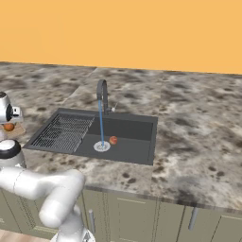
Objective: Pick the tangerine, peach from the sink and place them on the cutting board to airdry. Then turn off the sink faucet.
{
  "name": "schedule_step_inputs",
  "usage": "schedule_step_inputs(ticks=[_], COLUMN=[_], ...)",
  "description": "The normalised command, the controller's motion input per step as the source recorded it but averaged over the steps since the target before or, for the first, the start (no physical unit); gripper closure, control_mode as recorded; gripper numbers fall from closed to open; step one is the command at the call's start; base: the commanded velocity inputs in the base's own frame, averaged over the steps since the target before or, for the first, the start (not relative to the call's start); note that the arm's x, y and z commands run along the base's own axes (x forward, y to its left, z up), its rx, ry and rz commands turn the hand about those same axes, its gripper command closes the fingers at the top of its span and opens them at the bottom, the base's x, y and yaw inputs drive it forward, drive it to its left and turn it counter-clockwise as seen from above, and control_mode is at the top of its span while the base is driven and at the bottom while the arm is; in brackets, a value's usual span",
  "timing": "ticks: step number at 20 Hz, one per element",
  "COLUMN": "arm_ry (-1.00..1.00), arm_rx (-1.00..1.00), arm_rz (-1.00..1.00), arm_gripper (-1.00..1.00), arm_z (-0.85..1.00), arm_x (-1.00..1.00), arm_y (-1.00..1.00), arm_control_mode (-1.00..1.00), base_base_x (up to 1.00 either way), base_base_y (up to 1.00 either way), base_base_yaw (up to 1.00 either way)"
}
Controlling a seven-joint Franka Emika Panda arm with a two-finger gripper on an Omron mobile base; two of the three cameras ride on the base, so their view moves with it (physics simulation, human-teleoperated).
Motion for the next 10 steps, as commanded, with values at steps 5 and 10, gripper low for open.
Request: schedule_step_inputs(ticks=[5, 10], arm_ry=[0.03, 0.01], arm_rx=[-0.03, 0.0], arm_rz=[0.0, 0.0], arm_gripper=[-1.0, -1.0], arm_z=[-0.17, 0.14], arm_x=[0.14, -0.03], arm_y=[0.12, 0.01], arm_control_mode=[-1.0, -1.0], base_base_x=[0.0, 0.0], base_base_y=[0.0, 0.0], base_base_yaw=[0.0, 0.0])
